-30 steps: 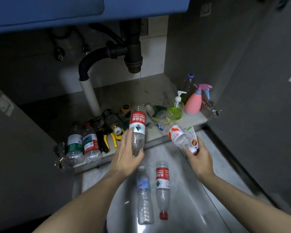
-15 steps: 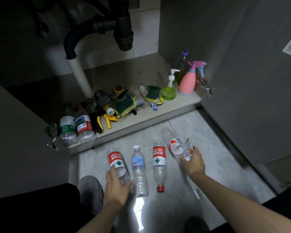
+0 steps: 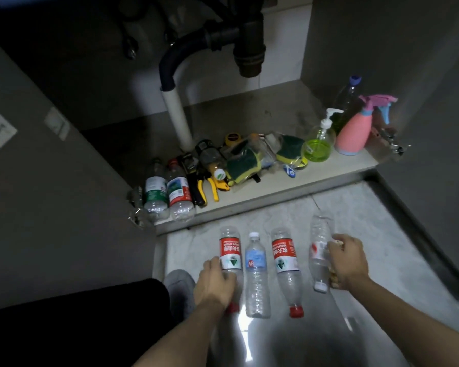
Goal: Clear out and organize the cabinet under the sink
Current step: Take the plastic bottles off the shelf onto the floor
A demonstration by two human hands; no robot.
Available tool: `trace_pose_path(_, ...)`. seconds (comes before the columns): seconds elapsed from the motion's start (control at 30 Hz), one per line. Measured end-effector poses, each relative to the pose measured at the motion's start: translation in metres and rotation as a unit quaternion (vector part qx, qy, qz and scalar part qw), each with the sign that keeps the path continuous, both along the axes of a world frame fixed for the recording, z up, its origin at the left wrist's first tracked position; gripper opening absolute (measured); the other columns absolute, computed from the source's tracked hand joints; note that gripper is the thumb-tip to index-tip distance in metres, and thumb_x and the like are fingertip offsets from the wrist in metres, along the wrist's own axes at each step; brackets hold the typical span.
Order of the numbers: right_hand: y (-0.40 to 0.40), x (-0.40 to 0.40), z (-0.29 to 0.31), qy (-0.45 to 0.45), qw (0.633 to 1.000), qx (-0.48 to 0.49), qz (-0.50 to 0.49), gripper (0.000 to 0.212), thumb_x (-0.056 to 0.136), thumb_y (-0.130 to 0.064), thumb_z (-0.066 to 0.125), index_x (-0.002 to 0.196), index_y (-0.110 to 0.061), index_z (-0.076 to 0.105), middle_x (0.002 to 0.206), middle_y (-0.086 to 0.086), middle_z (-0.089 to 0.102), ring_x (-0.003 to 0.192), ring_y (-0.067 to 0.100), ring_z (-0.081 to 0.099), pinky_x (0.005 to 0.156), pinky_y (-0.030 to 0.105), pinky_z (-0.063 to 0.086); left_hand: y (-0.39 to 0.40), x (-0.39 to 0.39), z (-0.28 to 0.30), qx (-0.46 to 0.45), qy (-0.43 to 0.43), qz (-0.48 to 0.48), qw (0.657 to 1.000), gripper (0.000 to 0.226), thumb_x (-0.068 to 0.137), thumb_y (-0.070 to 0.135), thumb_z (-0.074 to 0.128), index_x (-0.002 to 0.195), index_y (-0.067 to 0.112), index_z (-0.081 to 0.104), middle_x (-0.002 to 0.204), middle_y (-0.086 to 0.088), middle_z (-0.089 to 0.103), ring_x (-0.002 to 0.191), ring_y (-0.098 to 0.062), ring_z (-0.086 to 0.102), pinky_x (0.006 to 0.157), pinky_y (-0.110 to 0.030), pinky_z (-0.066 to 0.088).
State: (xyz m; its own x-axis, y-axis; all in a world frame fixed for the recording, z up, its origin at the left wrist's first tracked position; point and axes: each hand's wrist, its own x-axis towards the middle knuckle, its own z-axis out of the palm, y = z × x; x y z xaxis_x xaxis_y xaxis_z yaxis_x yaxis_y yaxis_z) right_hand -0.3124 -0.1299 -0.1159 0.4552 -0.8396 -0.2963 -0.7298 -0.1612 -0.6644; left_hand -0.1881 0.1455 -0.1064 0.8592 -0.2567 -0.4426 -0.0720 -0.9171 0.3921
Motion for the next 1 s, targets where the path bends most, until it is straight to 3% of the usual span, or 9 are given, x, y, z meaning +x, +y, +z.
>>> trace_pose_path(0.07,0.006,0.027,0.013,-0.049,0.999,0.006,0.006,0.018,0.095,-0.016,0.058,0.109,-0.014,0.069,0.124,0.016,0.063,0.095,0.028,0.065,0.086,0.038,0.052,-0.007,0.026,0.018,-0.004,-0.037,-0.026,0.999,0.043,0.093,0.041,0.048,0.133,0.024,0.050,0.135,-0.001,0.056,0.120,-0.025,0.057,0.094,-0.036,0.046)
trace_pose_path(0.17,0.014,0.078,0.033,-0.093,0.993,0.048,0.047,0.021,0.096,-0.017,0.058,0.114,-0.015,0.070,0.119,0.010,0.068,0.110,0.029,0.063,0.100,0.041,0.048,-0.020,0.078,0.056,0.007,-0.079,-0.079,0.994,0.035,0.092,0.042,0.048,0.121,0.027,0.060,0.117,-0.003,0.068,0.103,-0.027,0.063,0.085,-0.035,0.052)
trace_pose_path(0.27,0.027,0.132,0.056,-0.112,0.982,0.071,0.133,0.021,0.099,-0.021,0.057,0.115,-0.018,0.070,0.113,0.006,0.071,0.109,0.028,0.063,0.101,0.044,0.049,-0.030,0.132,0.095,0.020,-0.106,-0.082,0.991,0.028,0.089,0.042,0.050,0.108,0.026,0.063,0.104,-0.004,0.067,0.089,-0.027,0.059,0.074,-0.034,0.048)
trace_pose_path(0.4,0.050,0.196,0.089,-0.131,0.967,0.055,0.213,0.022,0.100,-0.026,0.055,0.118,-0.023,0.066,0.111,0.000,0.069,0.104,0.021,0.063,0.095,0.041,0.051,-0.027,0.183,0.118,0.039,-0.132,-0.041,0.990,0.033,0.089,0.037,0.052,0.114,0.019,0.062,0.119,-0.010,0.064,0.110,-0.033,0.060,0.081,-0.036,0.048)
trace_pose_path(0.57,0.082,0.260,0.108,-0.056,0.961,0.014,0.270,0.038,0.096,-0.038,0.057,0.130,-0.021,0.057,0.114,0.004,0.068,0.105,0.029,0.063,0.091,0.042,0.053,-0.007,0.196,0.096,0.069,-0.119,0.033,0.990,0.061,0.088,0.047,0.057,0.138,0.016,0.041,0.131,-0.008,0.050,0.117,-0.033,0.056,0.081,-0.039,0.042)
trace_pose_path(0.77,0.110,0.302,0.095,0.030,0.963,-0.065,0.259,0.055,0.095,-0.044,0.056,0.138,-0.014,0.040,0.144,0.013,0.046,0.124,0.040,0.054,0.095,0.045,0.046,-0.013,0.197,0.072,0.071,-0.077,0.061,0.993,0.081,0.086,0.048,0.061,0.150,0.014,0.024,0.143,-0.010,0.041,0.127,-0.034,0.052,0.094,-0.041,0.044)
trace_pose_path(0.83,0.112,0.308,0.088,0.042,0.963,-0.080,0.252,0.057,0.096,-0.044,0.056,0.140,-0.012,0.037,0.146,0.014,0.043,0.124,0.041,0.054,0.094,0.045,0.045,-0.013,0.197,0.067,0.078,-0.072,0.076,0.991,0.085,0.086,0.043,0.061,0.152,0.013,0.019,0.145,-0.009,0.040,0.128,-0.033,0.051,0.095,-0.040,0.044)
trace_pose_path(1.0,0.107,0.315,0.074,0.068,0.962,-0.089,0.248,0.056,0.095,-0.042,0.059,0.136,-0.010,0.038,0.140,0.017,0.051,0.122,0.041,0.056,0.090,0.042,0.045,-0.016,0.200,0.062,0.069,-0.057,0.093,0.992,0.088,0.080,0.050,0.066,0.148,0.014,0.025,0.137,-0.010,0.050,0.124,-0.033,0.054,0.094,-0.040,0.044)
